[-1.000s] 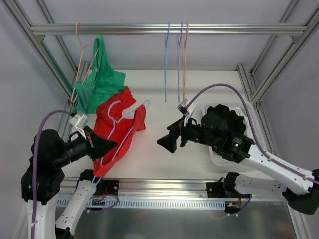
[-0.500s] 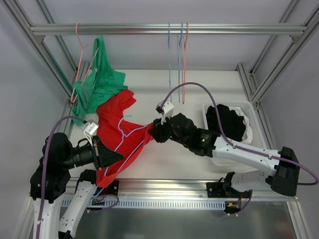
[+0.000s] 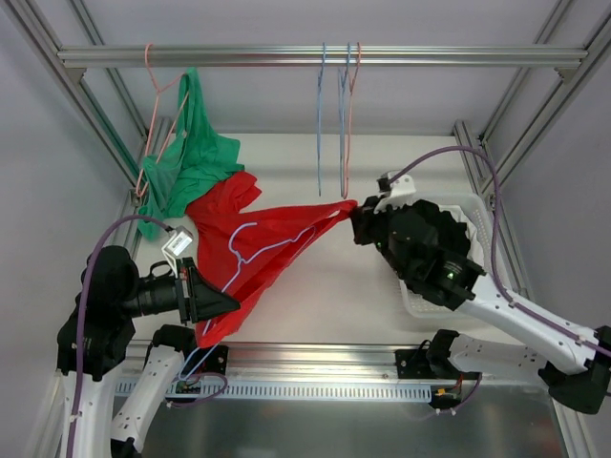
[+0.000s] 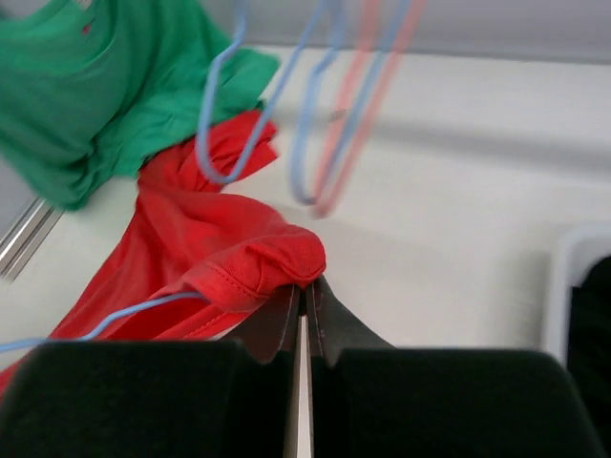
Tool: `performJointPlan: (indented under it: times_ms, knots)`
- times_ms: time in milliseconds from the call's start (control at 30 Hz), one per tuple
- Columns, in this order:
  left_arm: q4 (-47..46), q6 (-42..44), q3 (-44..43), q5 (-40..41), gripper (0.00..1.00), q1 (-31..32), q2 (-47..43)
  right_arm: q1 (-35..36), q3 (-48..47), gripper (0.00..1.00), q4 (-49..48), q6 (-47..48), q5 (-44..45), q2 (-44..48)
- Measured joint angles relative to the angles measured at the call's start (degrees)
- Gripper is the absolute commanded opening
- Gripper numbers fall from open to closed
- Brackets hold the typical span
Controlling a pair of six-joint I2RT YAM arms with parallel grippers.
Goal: Remove the tank top from the hanger
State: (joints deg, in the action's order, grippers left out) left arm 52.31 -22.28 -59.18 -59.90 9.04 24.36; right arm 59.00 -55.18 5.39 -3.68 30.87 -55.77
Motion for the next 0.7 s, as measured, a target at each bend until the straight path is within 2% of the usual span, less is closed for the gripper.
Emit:
performJointPlan:
  times_ms: [167,267,433,600,700]
  knots:
    - [-1.7,-1.0,-7.8,-3.1,0.00,0.0,5.5,-4.4,0.5,0.00,2.4,0.2,0.8,4.0]
    - [-7.4,-3.7,-10.9,-5.7,0.00,0.0,7.2,-4.5,0.5,0.00,4.0,0.4,-2.5,3.6]
    - [-16.9,-10.7,-11.3,-8.4,0.00,0.0,8.8,-5.2,0.5,0.00,7.3,0.4,-7.9,5.7]
    - [-30.2,-19.0,-11.0,-4.8,0.00,1.1,10.1,-6.0,-2.2,0.00,11.6,0.0,-12.9,11.9]
    - [-48.1,-27.4,-7.1,-0.3,0.00,1.5,8.5,-6.0,-3.9,0.00,12.3,-0.7,-17.1,17.2]
